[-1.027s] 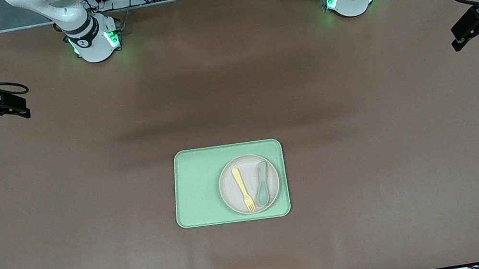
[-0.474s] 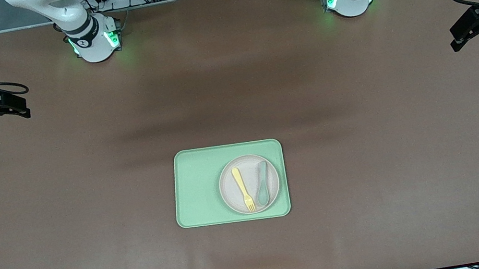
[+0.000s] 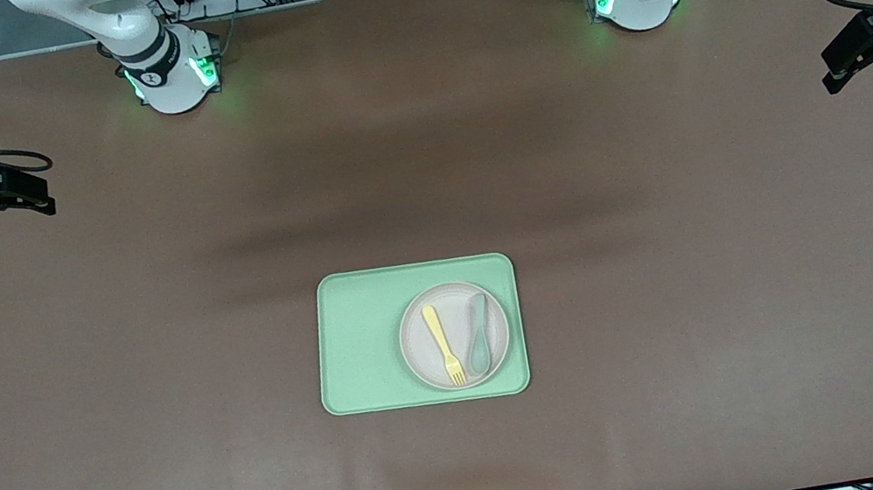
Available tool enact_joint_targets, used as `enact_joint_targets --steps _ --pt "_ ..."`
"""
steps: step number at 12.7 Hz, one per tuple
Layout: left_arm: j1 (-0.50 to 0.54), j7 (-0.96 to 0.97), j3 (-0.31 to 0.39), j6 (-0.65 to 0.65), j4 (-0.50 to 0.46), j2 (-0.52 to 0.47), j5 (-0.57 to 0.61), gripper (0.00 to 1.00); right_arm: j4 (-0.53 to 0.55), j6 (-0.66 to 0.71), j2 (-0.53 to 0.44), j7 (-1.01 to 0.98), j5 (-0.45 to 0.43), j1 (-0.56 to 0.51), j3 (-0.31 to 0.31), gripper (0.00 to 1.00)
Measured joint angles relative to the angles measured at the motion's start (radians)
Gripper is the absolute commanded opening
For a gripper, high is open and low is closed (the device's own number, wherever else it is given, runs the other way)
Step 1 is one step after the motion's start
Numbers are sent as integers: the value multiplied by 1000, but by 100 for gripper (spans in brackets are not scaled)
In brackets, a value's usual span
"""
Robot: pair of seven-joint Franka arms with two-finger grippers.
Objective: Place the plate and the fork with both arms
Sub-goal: 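Reach the right gripper over the plate on the tray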
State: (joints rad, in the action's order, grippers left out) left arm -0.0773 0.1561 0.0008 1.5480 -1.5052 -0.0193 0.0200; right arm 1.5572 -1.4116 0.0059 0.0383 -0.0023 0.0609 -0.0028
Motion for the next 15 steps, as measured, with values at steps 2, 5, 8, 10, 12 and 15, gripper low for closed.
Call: enact_joint_targets --steps 2,5,8,10,12,15 --pt "-1 0 -1 0 0 0 0 100 1 0 4 0 0 1 0 100" --pt "-1 1 -4 0 0 0 0 100 9 -6 46 0 28 49 4 100" --pt "-2 1 -8 -4 -2 0 0 100 13 -149 175 5 130 141 8 100" --pt "-3 1 -9 -6 -4 0 0 100 9 -298 281 8 155 218 9 100" --pt "-3 1 -12 -8 -6 0 0 100 -10 -435 377 18 159 287 9 100" --pt "-3 1 -13 -9 -9 0 0 100 -71 -599 514 20 161 329 9 100"
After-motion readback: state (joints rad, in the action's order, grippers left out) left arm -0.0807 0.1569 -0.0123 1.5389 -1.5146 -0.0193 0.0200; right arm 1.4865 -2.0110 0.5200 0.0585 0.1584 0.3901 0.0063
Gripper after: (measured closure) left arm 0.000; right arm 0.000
